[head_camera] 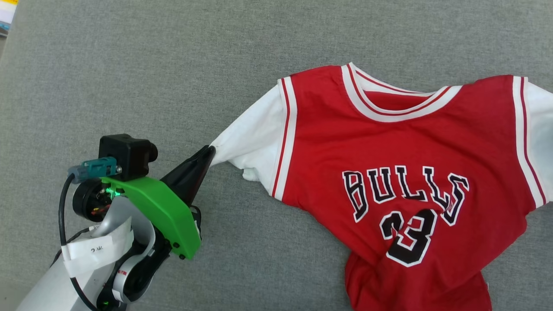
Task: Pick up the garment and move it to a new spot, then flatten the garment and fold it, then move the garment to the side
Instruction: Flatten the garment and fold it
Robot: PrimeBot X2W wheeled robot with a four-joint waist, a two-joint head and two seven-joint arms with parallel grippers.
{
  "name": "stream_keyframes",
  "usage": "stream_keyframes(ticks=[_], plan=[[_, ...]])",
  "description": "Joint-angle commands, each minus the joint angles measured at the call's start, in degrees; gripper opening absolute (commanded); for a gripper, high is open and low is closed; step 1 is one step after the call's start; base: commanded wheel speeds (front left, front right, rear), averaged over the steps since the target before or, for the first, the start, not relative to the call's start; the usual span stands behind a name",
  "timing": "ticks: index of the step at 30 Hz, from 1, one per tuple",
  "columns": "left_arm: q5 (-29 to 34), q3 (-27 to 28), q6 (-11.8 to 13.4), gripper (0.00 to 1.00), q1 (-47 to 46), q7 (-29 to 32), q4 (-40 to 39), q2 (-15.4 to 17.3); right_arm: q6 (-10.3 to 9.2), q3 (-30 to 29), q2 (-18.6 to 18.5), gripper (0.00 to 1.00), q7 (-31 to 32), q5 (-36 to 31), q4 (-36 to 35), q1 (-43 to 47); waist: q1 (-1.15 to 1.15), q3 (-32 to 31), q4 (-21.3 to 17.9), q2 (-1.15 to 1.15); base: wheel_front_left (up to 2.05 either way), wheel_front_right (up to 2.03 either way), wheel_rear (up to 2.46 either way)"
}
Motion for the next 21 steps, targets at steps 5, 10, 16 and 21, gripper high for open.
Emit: stream_keyframes(ticks=[5,10,16,21], plan=[[0.11,0.4,-0.33,0.0,-1.08,-0.87,1.23,0.09,0.03,2.45,0.93,0.0,0.14,2.85,2.72,2.77,0.0,-1.11,-0.64,0.0,0.0,0.0,0.0],[-0.1,1.13,-0.51,0.0,-1.05,-2.13,3.42,0.07,0.03,0.39,1.3,0.0,-7.28,3.11,3.3,2.67,0.0,-4.38,-1.57,0.0,0.0,0.0,0.0],[0.36,1.76,0.0,0.0,-0.7,-3.95,3.95,-0.28,0.03,-1.12,1.48,0.0,-15.57,3.51,3.39,4.68,0.0,-9.76,-2.96,0.0,0.0,0.0,0.0],[0.99,3.22,1.25,0.0,-0.12,-5.24,3.53,0.36,0.03,-1.65,0.58,0.0,-19.87,4.29,1.22,5.69,0.0,-14.28,-4.41,0.0,0.0,0.0,0.0]])
